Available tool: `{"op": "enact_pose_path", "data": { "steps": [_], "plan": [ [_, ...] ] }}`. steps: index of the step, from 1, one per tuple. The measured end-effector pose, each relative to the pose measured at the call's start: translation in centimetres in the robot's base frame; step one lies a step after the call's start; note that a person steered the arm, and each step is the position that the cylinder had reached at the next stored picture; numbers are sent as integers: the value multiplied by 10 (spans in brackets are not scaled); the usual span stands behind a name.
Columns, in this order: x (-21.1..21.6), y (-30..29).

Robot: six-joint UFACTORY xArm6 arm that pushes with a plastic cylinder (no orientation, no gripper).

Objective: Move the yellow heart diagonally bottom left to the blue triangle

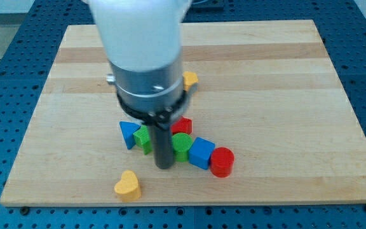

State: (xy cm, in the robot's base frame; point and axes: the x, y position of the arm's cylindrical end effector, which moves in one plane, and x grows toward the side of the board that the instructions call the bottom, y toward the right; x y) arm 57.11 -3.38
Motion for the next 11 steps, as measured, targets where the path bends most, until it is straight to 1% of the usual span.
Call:
{"op": "enact_pose_path", "data": {
  "steps": [1, 3, 5, 6, 7, 9, 10, 11],
  "plan": [
    [43, 19],
    [48, 8],
    [47, -34],
    [48, -78],
    [43, -119],
    [15, -191],
    [-5, -202],
    [-4, -207]
  ]
}}
